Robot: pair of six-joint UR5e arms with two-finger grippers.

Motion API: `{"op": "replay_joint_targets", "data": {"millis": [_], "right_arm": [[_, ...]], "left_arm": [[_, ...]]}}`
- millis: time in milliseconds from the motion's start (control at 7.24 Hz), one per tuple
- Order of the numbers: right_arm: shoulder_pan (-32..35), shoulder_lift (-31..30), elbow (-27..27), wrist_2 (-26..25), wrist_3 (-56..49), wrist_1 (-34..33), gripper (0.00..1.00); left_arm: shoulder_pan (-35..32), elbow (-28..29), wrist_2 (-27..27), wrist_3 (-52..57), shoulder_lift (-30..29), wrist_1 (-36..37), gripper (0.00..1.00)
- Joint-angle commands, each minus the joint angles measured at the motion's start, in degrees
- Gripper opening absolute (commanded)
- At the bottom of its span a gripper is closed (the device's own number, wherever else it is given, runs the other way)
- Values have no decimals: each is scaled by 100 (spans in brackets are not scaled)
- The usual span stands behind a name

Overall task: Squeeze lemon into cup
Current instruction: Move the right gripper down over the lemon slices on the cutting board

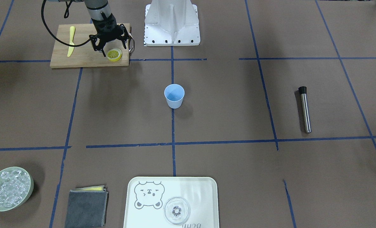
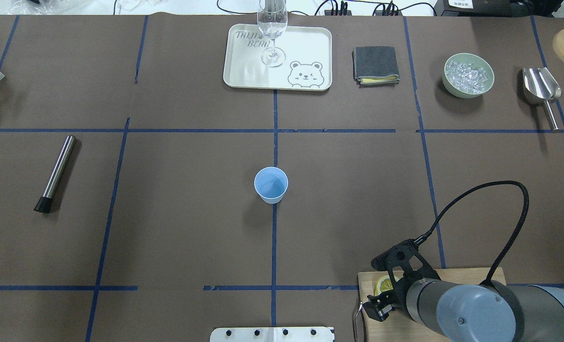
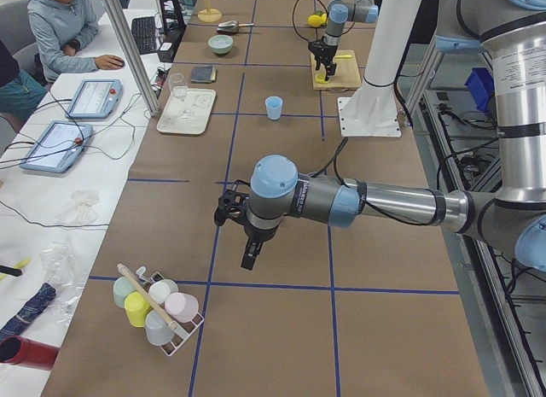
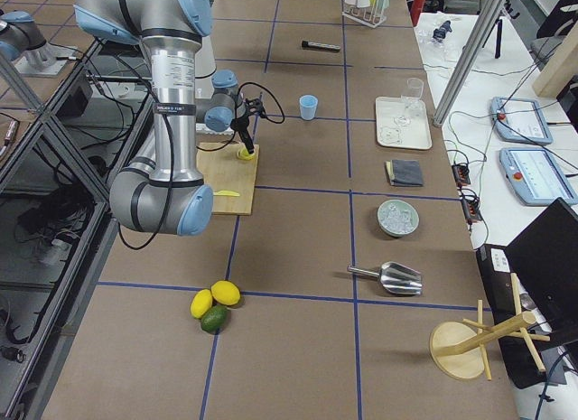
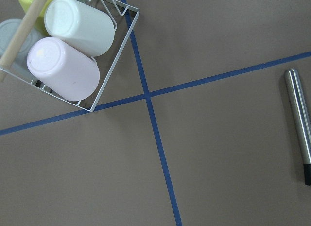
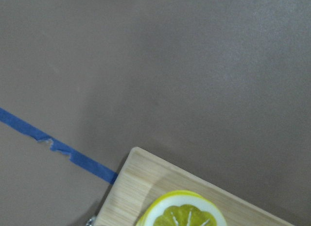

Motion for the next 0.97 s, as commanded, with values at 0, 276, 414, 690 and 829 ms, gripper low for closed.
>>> {"op": "replay_joint_targets", "data": {"millis": [0,276,414,690,829], "right_arm": [[2,-118,-98,-5,-6,169,100],[-7,-118,-168,-14,29,160,100],[-15,-100,-177,-14,47,160,100],[-7,-109,-186,-14,47,160,98],[-7,-100,-177,-6,47,160,91]], "left_arm": [[8,3,0,0,18,10,100],[8,-6,0,0,27,19,100],[8,3,0,0,27,19,100],[8,-6,0,0,35,19,100],[8,-6,0,0,35,19,100]]}}
